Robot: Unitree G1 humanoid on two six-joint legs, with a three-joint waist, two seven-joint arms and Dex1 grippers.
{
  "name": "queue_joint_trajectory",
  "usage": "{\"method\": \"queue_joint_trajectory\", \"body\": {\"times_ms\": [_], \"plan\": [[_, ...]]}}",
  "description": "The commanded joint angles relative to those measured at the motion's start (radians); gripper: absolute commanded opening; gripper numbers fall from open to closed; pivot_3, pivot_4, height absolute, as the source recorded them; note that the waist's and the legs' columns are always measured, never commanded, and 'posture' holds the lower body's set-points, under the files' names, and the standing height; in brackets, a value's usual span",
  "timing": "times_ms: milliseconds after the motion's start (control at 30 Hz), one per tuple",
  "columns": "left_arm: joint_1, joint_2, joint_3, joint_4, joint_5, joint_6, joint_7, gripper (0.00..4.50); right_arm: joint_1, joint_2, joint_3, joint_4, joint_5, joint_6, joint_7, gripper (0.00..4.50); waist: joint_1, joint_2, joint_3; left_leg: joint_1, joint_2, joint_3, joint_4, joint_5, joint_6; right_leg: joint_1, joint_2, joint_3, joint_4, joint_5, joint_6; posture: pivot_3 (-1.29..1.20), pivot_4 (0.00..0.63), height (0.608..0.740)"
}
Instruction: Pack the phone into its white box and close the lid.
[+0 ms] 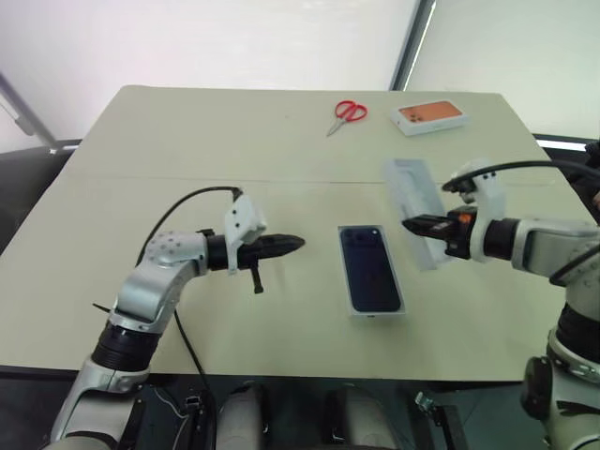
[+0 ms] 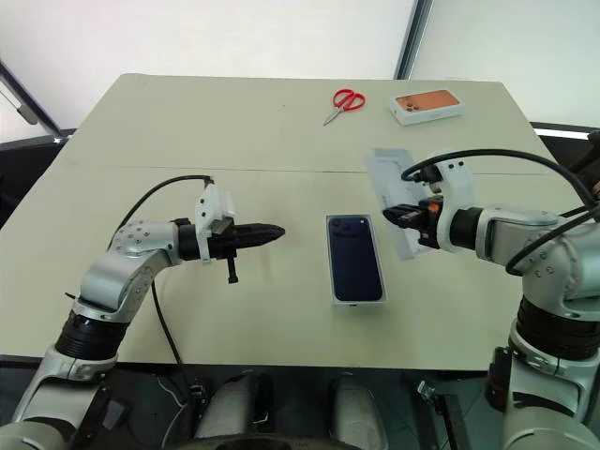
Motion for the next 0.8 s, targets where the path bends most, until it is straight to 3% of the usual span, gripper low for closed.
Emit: {"method": "queue_joint_trajectory", "body": {"times_ms": [33, 67, 167, 233, 367, 500, 733, 767, 800], "plan": [[-0.008, 0.017, 0.072, 0.008, -0.026, -0.020, 0.021, 0.00, -0.023, 0.060, -0.048, 0.054, 0.358, 0.007, -0.150, 0.01, 0.000, 0.000, 0.000, 0.000, 0.000, 0.000, 0.000, 0.000, 0.000, 0.000, 0.000, 0.000, 0.000, 0.000, 0.000, 0.00, 0.150, 0.728], [-0.013, 0.021, 0.086, 0.012, -0.031, -0.017, 0.023, 0.00, -0.021, 0.100, -0.038, 0.096, 0.471, 0.007, -0.240, 0.01, 0.000, 0.000, 0.000, 0.000, 0.000, 0.000, 0.000, 0.000, 0.000, 0.000, 0.000, 0.000, 0.000, 0.000, 0.000, 0.00, 0.150, 0.728], [-0.017, 0.031, 0.096, 0.020, -0.034, -0.017, 0.023, 0.00, 0.070, 0.022, 0.165, 0.162, 0.984, -0.255, -0.617, 0.01, 0.002, 0.000, 0.000, 0.000, 0.000, 0.001, 0.000, 0.000, 0.000, 0.000, -0.002, 0.000, 0.000, 0.000, 0.000, 0.00, 0.150, 0.728], [-0.012, 0.039, 0.092, 0.024, -0.031, -0.016, 0.019, 0.00, 0.124, 0.061, 0.278, 0.156, 1.110, -0.387, -0.750, 0.01, 0.000, 0.000, 0.000, -0.001, 0.000, 0.001, 0.000, 0.000, 0.000, 0.000, -0.002, -0.001, -0.001, 0.000, 0.000, 0.00, 0.150, 0.728], [-0.007, 0.047, 0.085, 0.025, -0.031, -0.014, 0.016, 0.00, 0.170, 0.115, 0.346, 0.107, 1.123, -0.492, -0.834, 0.01, -0.003, 0.000, 0.001, -0.001, 0.000, 0.001, 0.001, 0.000, 0.000, 0.000, -0.001, 0.000, 0.000, 0.000, 0.000, 0.00, 0.150, 0.728], [0.062, 0.077, -0.012, -0.044, -0.006, 0.004, -0.043, 0.00, 0.251, 0.342, 0.344, 0.137, 1.123, -0.610, -1.137, 0.01, -0.004, -0.001, -0.001, -0.001, 0.001, 0.001, 0.000, 0.000, 0.000, -0.001, 0.001, 0.000, -0.001, 0.000, 0.000, 0.00, 0.150, 0.728], [0.076, 0.077, -0.102, -0.064, 0.006, 0.015, -0.074, 0.00, 0.301, 0.382, 0.300, 0.146, 1.123, -0.582, -1.254, 0.01, 0.000, 0.000, -0.001, -0.002, 0.000, 0.001, 0.000, 0.000, 0.000, -0.001, -0.002, 0.001, 0.000, 0.000, 0.000, 0.00, 0.150, 0.728], [0.074, 0.072, -0.115, -0.058, 0.015, 0.008, -0.074, 0.00, 0.310, 0.380, 0.296, 0.144, 1.123, -0.580, -1.258, 0.65, -0.001, 0.000, -0.001, -0.001, 0.000, 0.001, 0.000, 0.000, 0.000, -0.001, -0.002, 0.001, 0.000, 0.000, 0.000, 0.00, 0.150, 0.728], [0.071, 0.067, -0.124, -0.053, 0.021, 0.004, -0.074, 0.00, 0.317, 0.378, 0.292, 0.141, 1.123, -0.579, -1.259, 1.01, -0.001, 0.000, -0.001, -0.001, 0.000, 0.001, 0.000, 0.000, 0.000, -0.001, -0.001, 0.001, 0.000, 0.000, 0.000, 0.00, 0.150, 0.728]]}}
